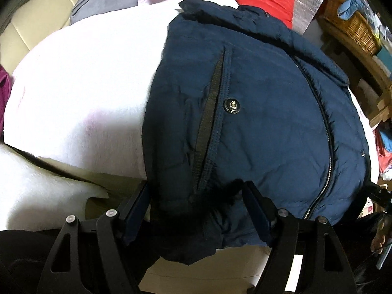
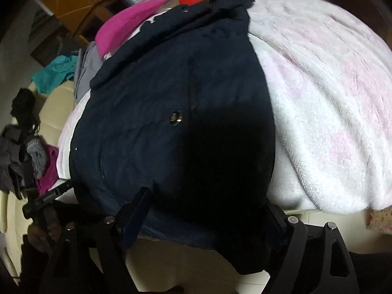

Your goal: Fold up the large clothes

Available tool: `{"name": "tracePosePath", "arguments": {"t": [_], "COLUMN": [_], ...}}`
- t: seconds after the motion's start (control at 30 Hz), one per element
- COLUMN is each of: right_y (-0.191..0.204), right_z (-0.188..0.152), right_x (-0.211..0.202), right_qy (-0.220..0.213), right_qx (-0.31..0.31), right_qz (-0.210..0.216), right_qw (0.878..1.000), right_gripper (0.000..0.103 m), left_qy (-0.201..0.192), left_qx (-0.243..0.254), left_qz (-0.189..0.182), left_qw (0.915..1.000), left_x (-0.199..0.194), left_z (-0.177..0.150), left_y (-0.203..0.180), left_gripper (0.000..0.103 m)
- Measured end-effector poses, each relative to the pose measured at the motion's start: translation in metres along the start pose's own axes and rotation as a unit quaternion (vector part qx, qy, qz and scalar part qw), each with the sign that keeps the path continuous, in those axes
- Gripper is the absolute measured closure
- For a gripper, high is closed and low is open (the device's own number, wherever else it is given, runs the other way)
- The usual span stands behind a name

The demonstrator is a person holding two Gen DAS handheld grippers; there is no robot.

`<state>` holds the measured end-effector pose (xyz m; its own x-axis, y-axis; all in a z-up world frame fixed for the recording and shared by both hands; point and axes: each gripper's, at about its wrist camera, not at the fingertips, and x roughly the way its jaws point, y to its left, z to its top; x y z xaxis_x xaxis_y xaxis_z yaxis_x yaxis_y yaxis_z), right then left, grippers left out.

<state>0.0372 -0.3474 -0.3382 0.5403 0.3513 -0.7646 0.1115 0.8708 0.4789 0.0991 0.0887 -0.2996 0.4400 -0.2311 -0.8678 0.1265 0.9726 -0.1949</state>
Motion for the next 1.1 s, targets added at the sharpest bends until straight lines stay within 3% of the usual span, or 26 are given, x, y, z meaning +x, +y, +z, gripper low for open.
{"name": "tracePosePath", "arguments": {"t": [0.23, 0.37, 0.47, 0.6, 0.63, 0.7, 0.83, 0.9, 0.93, 0.97, 1.03, 1.1], "right_y": [-0.014, -0.021, -0.024, -0.035, -0.038, -0.046, -0.039, -0.027, -0.021, -0.014, -0.008, -0.012], "right_z": [0.001, -0.002, -0.002, -0.005, -0.005, -0.009, -0.014, -0.015, -0.016, -0.017, -0.02, -0.021], "right_x": [-0.003, -0.005, -0.007, -0.01, -0.008, -0.001, 0.017, 0.018, 0.016, 0.012, 0.009, 0.012], "right_qy": [0.006, 0.005, 0.008, 0.014, 0.017, 0.039, 0.075, 0.076, 0.074, 0.063, 0.054, 0.056], "right_qx": [0.008, 0.031, 0.042, 0.069, 0.076, 0.095, 0.081, 0.05, 0.033, 0.013, -0.004, 0.007], "right_qz": [0.015, 0.021, 0.012, -0.001, -0.004, -0.014, -0.013, -0.007, -0.005, -0.005, -0.005, -0.011], "right_qw": [1.0, 0.999, 0.999, 0.998, 0.997, 0.995, 0.994, 0.996, 0.997, 0.998, 0.999, 0.998], "right_gripper": [0.02, 0.027, 0.027, 0.027, 0.027, 0.027, 0.027, 0.039, 0.052, 0.056, 0.059, 0.059], "left_qy": [0.007, 0.04, 0.065, 0.066, 0.064, 0.061, 0.05, 0.048, 0.047, 0.047, 0.054, 0.063], "left_qx": [-0.021, -0.025, -0.023, -0.015, -0.013, -0.012, -0.016, -0.022, -0.024, -0.025, -0.025, -0.025], "left_qz": [0.014, 0.036, 0.035, 0.015, 0.01, 0.001, -0.021, -0.031, -0.035, -0.037, -0.037, -0.032], "left_qw": [0.9996, 0.9983, 0.997, 0.9976, 0.9978, 0.9981, 0.9984, 0.9981, 0.998, 0.9979, 0.9976, 0.9972], "left_x": [0.003, 0.014, 0.023, 0.02, 0.023, 0.021, 0.015, 0.012, 0.011, 0.011, 0.014, 0.019], "left_z": [0.001, -0.001, -0.002, -0.006, -0.007, -0.007, -0.007, -0.008, -0.008, -0.008, -0.005, -0.003], "left_y": [0.009, 0.013, 0.013, 0.013, 0.012, 0.011, 0.014, 0.016, 0.016, 0.016, 0.021, 0.024], "left_gripper": [0.038, 0.038, 0.038, 0.039, 0.042, 0.064, 0.08, 0.081, 0.081, 0.081, 0.079, 0.071]}}
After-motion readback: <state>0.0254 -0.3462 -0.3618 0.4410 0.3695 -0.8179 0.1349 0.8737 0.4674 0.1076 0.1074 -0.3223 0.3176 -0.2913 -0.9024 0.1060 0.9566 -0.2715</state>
